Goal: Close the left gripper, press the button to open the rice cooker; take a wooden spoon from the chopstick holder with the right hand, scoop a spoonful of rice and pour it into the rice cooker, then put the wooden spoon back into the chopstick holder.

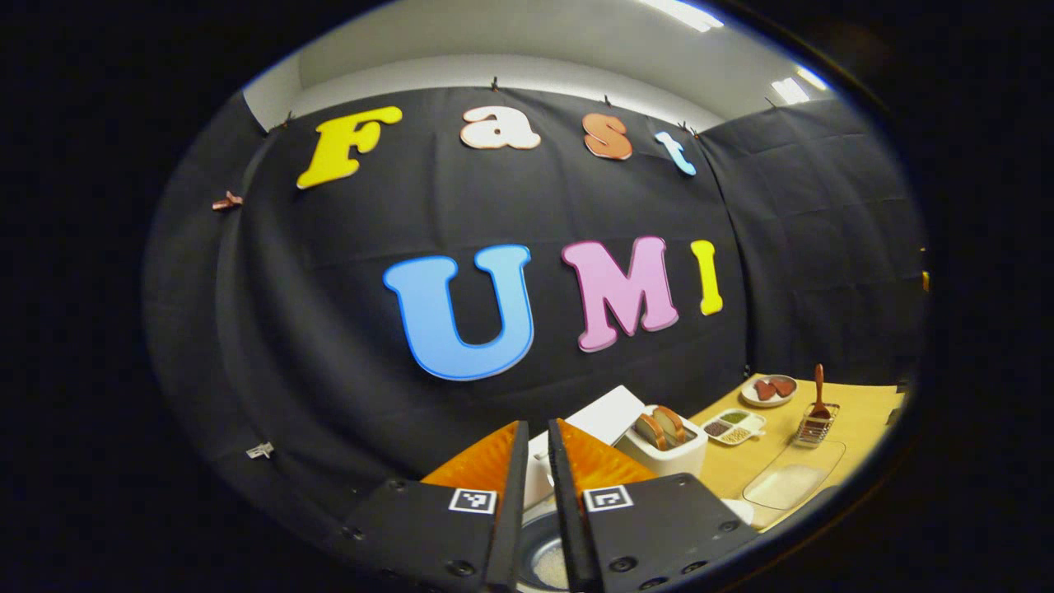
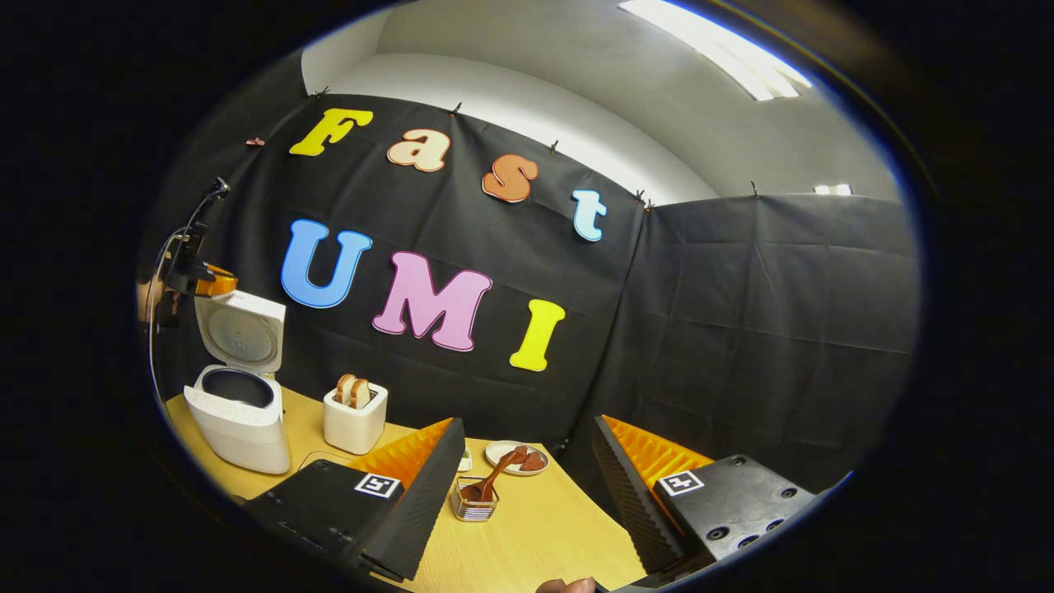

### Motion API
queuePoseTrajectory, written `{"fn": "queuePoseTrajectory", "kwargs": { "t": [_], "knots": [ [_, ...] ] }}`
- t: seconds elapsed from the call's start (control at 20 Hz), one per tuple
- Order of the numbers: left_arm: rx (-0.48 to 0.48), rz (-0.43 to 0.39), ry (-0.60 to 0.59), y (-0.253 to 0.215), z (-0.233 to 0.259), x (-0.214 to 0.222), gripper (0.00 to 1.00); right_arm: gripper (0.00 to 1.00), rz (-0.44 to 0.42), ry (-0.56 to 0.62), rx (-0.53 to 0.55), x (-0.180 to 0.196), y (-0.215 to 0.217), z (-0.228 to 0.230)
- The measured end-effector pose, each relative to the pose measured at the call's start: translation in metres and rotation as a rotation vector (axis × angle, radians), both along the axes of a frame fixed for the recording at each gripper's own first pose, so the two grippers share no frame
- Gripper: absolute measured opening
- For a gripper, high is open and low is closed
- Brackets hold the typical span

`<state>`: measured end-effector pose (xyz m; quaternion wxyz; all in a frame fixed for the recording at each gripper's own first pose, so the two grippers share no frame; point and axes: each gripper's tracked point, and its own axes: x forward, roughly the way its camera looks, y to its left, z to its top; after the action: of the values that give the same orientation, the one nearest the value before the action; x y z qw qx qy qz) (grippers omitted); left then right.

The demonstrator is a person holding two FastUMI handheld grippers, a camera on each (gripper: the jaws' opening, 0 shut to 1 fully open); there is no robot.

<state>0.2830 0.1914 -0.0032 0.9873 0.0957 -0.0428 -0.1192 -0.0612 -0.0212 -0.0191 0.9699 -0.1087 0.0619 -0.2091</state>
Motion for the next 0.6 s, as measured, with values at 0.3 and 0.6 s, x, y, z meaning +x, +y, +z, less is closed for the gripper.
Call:
{"fn": "queuePoseTrajectory", "kwargs": {
  "t": [0.3, 0.6],
  "knots": [
    [-0.141, 0.082, -0.127, 0.004, 0.042, -0.040, 0.98, 0.98, 0.033, -0.004, 0.031, 0.012, -0.008, -0.003],
    [-0.258, 0.139, -0.124, -0.024, 0.046, -0.086, 0.97, 0.98, 0.131, -0.008, 0.099, 0.035, -0.031, -0.015]
  ]
}}
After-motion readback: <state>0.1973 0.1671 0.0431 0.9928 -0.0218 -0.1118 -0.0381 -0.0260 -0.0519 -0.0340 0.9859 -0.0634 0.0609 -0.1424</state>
